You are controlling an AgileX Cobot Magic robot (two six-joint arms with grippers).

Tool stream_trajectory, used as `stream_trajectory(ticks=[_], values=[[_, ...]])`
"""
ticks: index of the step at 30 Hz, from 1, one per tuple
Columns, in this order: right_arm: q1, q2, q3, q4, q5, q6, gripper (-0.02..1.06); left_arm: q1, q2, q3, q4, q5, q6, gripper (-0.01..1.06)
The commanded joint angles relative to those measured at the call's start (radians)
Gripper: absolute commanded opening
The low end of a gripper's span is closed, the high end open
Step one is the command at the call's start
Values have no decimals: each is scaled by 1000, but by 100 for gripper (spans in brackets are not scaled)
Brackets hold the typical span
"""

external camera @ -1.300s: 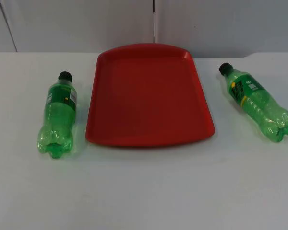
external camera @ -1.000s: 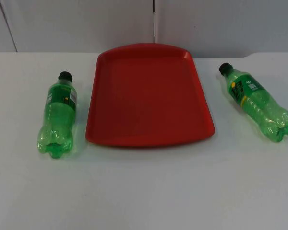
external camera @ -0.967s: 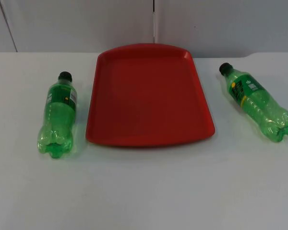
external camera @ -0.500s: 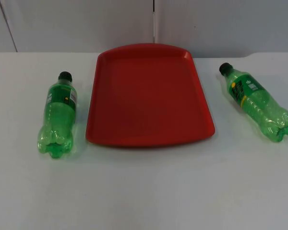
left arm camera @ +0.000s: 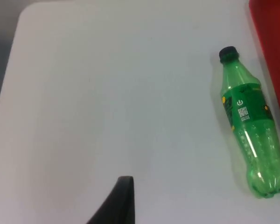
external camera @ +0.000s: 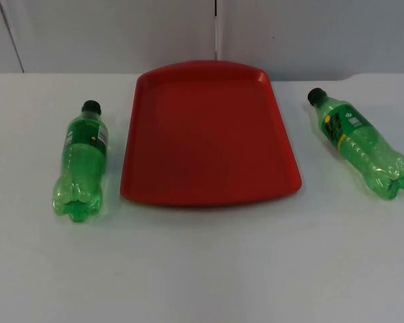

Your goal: Place the bottle upright on the tray.

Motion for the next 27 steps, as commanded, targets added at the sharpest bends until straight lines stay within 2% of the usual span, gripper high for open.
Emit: stream_trajectory(ticks=[1,9,16,27], values=[[-6,-4,2,-3,-7,-4,105,5,71,-49,-16,-10,4,105],[-6,-4,2,-3,-7,-4,105,5,277,-190,-23,-10,28,105],[-6,-4,2,-3,-7,-4,105,5,456,-308,-116,-10,106,105],[-6,-4,2,-3,-7,-4,105,-54,727,-533,-105,54,81,105]])
